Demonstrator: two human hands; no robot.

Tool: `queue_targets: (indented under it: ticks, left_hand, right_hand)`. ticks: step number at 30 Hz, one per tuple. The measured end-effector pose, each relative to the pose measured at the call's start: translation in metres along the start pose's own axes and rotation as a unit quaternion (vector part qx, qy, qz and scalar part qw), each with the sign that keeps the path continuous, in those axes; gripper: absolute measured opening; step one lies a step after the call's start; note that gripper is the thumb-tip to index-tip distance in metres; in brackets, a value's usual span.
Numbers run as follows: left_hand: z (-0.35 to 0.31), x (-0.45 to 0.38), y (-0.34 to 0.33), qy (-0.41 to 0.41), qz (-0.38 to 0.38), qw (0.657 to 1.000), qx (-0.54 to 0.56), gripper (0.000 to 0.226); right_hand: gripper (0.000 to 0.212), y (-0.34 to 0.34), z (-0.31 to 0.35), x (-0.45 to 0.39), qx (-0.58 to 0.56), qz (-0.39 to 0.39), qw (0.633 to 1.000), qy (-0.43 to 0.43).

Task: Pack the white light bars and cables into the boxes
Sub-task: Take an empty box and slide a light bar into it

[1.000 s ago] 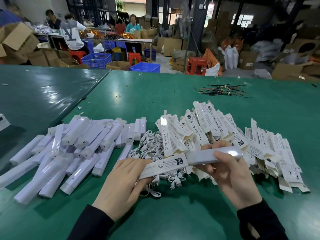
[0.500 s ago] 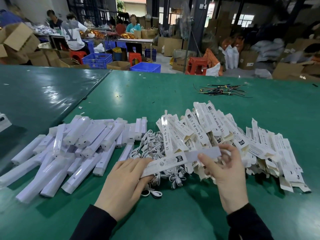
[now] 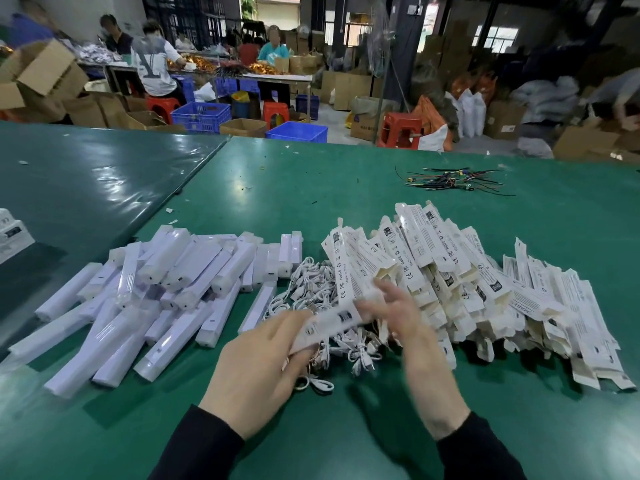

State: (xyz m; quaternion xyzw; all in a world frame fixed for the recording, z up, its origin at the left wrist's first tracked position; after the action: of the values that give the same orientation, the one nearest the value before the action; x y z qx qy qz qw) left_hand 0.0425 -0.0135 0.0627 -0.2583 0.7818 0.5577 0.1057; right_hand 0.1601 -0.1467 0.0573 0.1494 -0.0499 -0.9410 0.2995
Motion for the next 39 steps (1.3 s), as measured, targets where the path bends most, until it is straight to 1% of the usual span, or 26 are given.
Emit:
queue_targets:
  ticks: [1, 2, 3, 4, 5, 6, 7, 8, 9, 10, 11, 12, 14, 16, 19, 20, 22, 23, 25, 26, 28, 29, 31, 34, 36, 39]
  left_hand:
    - [0.007, -0.001, 0.002, 0.040, -0.011, 0.999, 0.030, 0.033]
    - [0.015, -0.001, 0.003, 0.082, -0.024, 0.994, 0.065, 0.036]
    - [0.022, 0.000, 0.004, 0.118, -0.039, 0.987, 0.104, 0.035]
    - [0.030, 0.001, 0.004, 0.151, -0.054, 0.975, 0.151, 0.029]
    - [0.035, 0.002, 0.003, 0.181, -0.065, 0.961, 0.199, 0.021]
    - [0.038, 0.002, 0.002, 0.205, -0.071, 0.945, 0.245, 0.013]
    - [0.039, 0.002, 0.001, 0.224, -0.072, 0.928, 0.289, 0.009]
    - [0.039, 0.002, -0.002, 0.238, -0.067, 0.909, 0.337, 0.011]
    - [0.039, 0.002, -0.004, 0.252, -0.058, 0.885, 0.386, 0.014]
    - [0.039, 0.003, -0.006, 0.267, -0.049, 0.860, 0.431, 0.016]
    - [0.038, 0.003, -0.006, 0.277, -0.042, 0.844, 0.457, 0.019]
    - [0.037, 0.003, -0.005, 0.276, -0.037, 0.842, 0.462, 0.022]
    - [0.032, 0.002, -0.005, 0.255, -0.012, 0.858, 0.445, 0.030]
    - [0.020, 0.001, -0.009, 0.217, 0.032, 0.874, 0.434, 0.035]
    - [-0.001, 0.000, -0.012, 0.151, 0.062, 0.904, 0.396, 0.035]
    - [-0.005, 0.000, -0.012, 0.136, 0.058, 0.908, 0.392, 0.037]
    - [-0.009, 0.000, -0.010, 0.127, 0.057, 0.903, 0.407, 0.040]
    - [-0.009, 0.000, -0.010, 0.127, 0.059, 0.897, 0.420, 0.038]
    - [-0.009, 0.000, -0.008, 0.130, 0.066, 0.883, 0.446, 0.034]
    - [-0.009, 0.000, -0.008, 0.130, 0.066, 0.880, 0.452, 0.033]
    - [-0.012, -0.001, -0.008, 0.122, 0.071, 0.879, 0.455, 0.034]
    - [-0.014, 0.000, -0.009, 0.119, 0.076, 0.878, 0.457, 0.036]
    - [-0.016, 0.001, -0.010, 0.115, 0.081, 0.870, 0.473, 0.039]
    - [-0.019, 0.002, -0.012, 0.100, 0.087, 0.870, 0.475, 0.040]
    - [-0.020, 0.003, -0.013, 0.099, 0.093, 0.867, 0.479, 0.041]
    - [-0.018, 0.003, -0.014, 0.106, 0.085, 0.866, 0.482, 0.033]
  right_hand:
    - [0.018, 0.012, 0.005, 0.004, -0.010, -0.068, 0.997, 0.040]
    - [0.012, 0.022, 0.008, 0.009, 0.008, -0.124, 0.990, 0.073]
    - [0.011, 0.024, 0.010, 0.013, 0.059, -0.128, 0.985, 0.096]
    - [0.014, 0.017, 0.009, 0.019, 0.132, -0.085, 0.981, 0.115]
    - [0.018, 0.000, 0.004, 0.020, 0.210, -0.011, 0.969, 0.132]
    - [0.026, -0.018, -0.003, 0.026, 0.296, 0.070, 0.942, 0.139]
    - [0.035, -0.033, -0.011, 0.030, 0.370, 0.131, 0.909, 0.142]
    - [0.041, -0.043, -0.017, 0.033, 0.422, 0.164, 0.879, 0.150]
    - [0.038, -0.048, -0.019, 0.034, 0.446, 0.174, 0.862, 0.168]
    - [0.030, -0.048, -0.014, 0.035, 0.439, 0.162, 0.862, 0.198]
    - [0.021, -0.045, -0.008, 0.035, 0.416, 0.144, 0.870, 0.223]
    - [0.016, -0.038, -0.003, 0.033, 0.383, 0.120, 0.888, 0.226]
    - [0.014, -0.020, -0.001, 0.027, 0.299, 0.083, 0.930, 0.195]
    - [0.011, -0.007, 0.004, 0.025, 0.228, 0.052, 0.957, 0.174]
    - [0.005, -0.005, 0.006, 0.024, 0.139, 0.068, 0.978, 0.143]
    - [0.003, -0.007, 0.004, 0.024, 0.099, 0.076, 0.985, 0.120]
    - [0.006, -0.006, 0.000, 0.023, -0.009, 0.067, 0.995, 0.069]
    - [0.009, -0.006, -0.004, 0.023, -0.070, 0.059, 0.995, 0.035]
    - [0.019, -0.009, -0.016, 0.025, -0.179, 0.055, 0.981, -0.059]
    - [0.022, -0.013, -0.023, 0.027, -0.217, 0.059, 0.969, -0.106]
    - [0.020, -0.021, -0.028, 0.030, -0.263, 0.085, 0.946, -0.171]
    - [0.020, -0.026, -0.027, 0.032, -0.287, 0.109, 0.933, -0.189]
    - [0.028, -0.033, -0.023, 0.036, -0.335, 0.163, 0.903, -0.214]
    - [0.036, -0.034, -0.022, 0.042, -0.348, 0.218, 0.878, -0.247]
    - [0.037, -0.035, -0.019, 0.043, -0.338, 0.243, 0.875, -0.246]
    - [0.042, -0.031, -0.022, 0.040, -0.320, 0.217, 0.887, -0.251]
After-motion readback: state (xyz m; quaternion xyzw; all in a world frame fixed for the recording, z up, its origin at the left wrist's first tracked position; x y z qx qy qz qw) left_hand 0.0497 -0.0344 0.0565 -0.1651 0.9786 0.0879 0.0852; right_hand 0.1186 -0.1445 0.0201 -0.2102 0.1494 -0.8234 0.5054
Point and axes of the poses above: each hand's wrist, its own x-axis away from the middle knuckle, its own y-axis out of the back of the hand, z = x × y, the point moved 7 cm from there along -x, towards the middle knuckle, and after that the axes turned 6 degrees about y, right-handed, at the moved point
